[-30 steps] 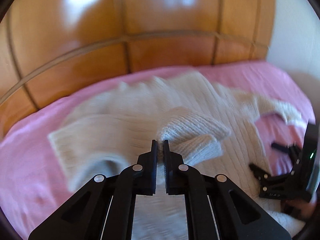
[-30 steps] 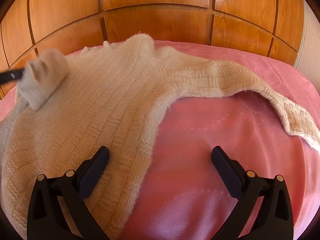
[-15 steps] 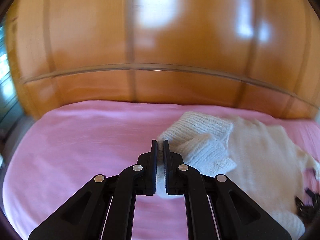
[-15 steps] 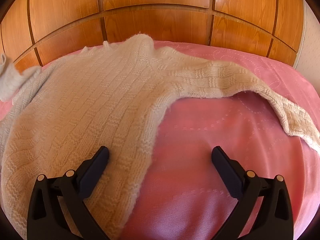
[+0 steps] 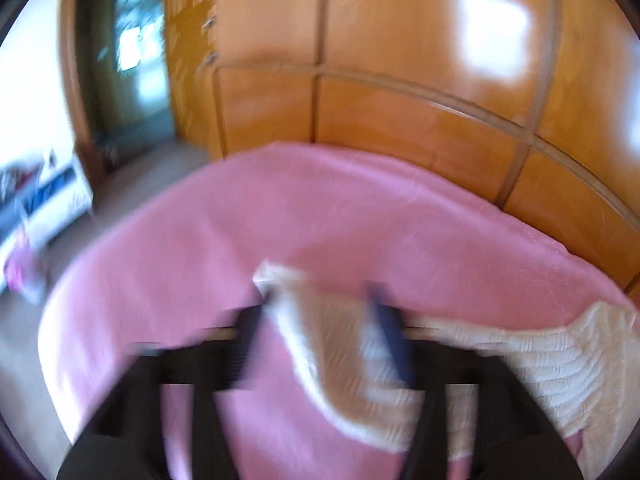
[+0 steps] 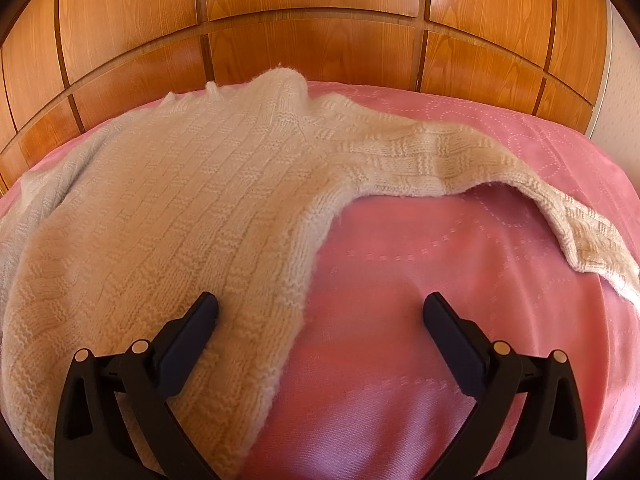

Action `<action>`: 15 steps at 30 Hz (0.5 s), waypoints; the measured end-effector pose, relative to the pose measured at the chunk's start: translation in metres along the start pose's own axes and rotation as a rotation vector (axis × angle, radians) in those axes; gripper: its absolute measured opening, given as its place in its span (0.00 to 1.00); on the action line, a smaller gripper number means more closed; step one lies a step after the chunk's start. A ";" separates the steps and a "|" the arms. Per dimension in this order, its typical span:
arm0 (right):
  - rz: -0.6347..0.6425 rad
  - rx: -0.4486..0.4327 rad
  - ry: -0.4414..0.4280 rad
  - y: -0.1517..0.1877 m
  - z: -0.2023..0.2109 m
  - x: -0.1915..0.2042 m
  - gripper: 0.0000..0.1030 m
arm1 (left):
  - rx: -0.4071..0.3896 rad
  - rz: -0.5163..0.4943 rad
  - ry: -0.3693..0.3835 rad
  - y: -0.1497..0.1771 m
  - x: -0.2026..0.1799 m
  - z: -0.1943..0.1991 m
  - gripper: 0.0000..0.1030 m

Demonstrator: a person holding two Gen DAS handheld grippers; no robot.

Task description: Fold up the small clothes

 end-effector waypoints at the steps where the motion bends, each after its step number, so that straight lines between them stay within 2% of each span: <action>1: -0.003 0.001 -0.004 0.000 0.000 -0.001 0.98 | -0.018 0.036 0.024 0.009 0.003 0.007 0.67; 2: -0.007 0.002 -0.009 -0.001 0.000 -0.002 0.98 | -0.023 0.057 0.068 0.018 0.003 0.013 0.67; 3: -0.013 0.004 -0.018 -0.001 0.000 -0.004 0.98 | -0.013 0.063 0.146 0.029 -0.003 0.022 0.67; 6: -0.032 0.013 -0.042 -0.003 0.002 -0.009 0.98 | 0.021 0.000 0.341 0.060 -0.035 0.051 0.67; 7: -0.045 0.016 -0.053 -0.003 0.005 -0.011 0.98 | 0.025 -0.061 0.430 0.074 -0.053 0.069 0.67; 8: -0.066 0.017 -0.065 -0.002 0.009 -0.015 0.98 | 0.026 -0.099 0.472 0.082 -0.064 0.079 0.67; 12: -0.150 0.027 -0.146 0.013 0.034 -0.031 0.97 | -0.012 -0.366 0.690 0.130 -0.124 0.145 0.67; 13: -0.151 0.031 -0.155 0.016 0.038 -0.033 0.94 | -0.013 -0.407 0.724 0.139 -0.134 0.156 0.67; 15: -0.163 0.048 -0.183 0.023 0.050 -0.039 0.81 | 0.015 -0.476 0.822 0.164 -0.159 0.177 0.67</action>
Point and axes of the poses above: each gripper's, at about its wrist camera, not at the fingertips, and z roughly against the way its jaws point, x to its left, y to its underside, the point moved 1 cm from there along -z, roughly the way its jaws point, and after that the axes turned 9 degrees about -z, right-handed, at the moved point
